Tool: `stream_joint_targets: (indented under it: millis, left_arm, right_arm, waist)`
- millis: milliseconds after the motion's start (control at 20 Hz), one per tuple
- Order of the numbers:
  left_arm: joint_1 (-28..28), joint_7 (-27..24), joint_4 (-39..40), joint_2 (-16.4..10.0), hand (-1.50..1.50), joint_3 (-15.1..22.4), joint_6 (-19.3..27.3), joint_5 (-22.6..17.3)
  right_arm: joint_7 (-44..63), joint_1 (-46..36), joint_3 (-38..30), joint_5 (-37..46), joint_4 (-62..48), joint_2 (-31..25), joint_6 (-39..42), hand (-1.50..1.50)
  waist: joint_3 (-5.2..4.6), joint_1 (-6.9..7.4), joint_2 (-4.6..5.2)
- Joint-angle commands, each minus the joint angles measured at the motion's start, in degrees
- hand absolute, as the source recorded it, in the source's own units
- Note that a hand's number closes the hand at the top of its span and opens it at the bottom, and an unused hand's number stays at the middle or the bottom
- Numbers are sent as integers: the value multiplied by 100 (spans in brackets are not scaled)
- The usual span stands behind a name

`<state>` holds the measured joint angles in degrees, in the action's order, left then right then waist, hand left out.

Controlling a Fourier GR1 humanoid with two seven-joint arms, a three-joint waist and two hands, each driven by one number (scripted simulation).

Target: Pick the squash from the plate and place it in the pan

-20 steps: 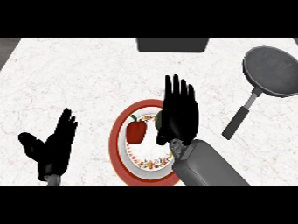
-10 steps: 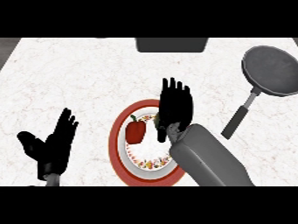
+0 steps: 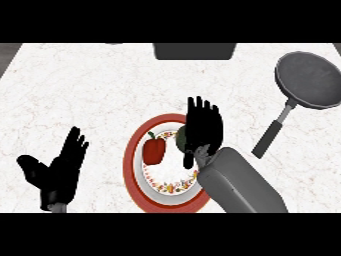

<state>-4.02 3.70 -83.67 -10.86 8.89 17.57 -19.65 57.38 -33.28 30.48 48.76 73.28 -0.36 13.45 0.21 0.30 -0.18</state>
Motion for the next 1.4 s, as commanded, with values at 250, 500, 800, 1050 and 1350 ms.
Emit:
stream_joint_targets:
  millis: [250,500,800,1050,1350]
  left_arm:
    - [65,-57,410,227,0,-151,-181,111]
    - [239,127,338,298,0,-195,-44,236]
    - [103,260,164,251,0,-218,-153,262]
    - [-404,436,-591,344,0,48,0,515]
    - [143,75,105,447,0,-52,-143,494]
  right_arm:
    - [535,-5,576,45,-61,35,-754,-150]
    - [-175,208,304,451,-988,35,-1069,-150]
    - [-1124,-204,184,553,-1125,33,-889,150]
    - [-1293,-137,386,627,-1775,33,-1789,150]
    - [-89,-1548,-1867,-17,-2842,-59,-1771,150]
  waist:
    - [-22,13,19]
    - [-21,7,25]
    - [-21,29,24]
    - [-19,56,22]
    - [-15,234,186]
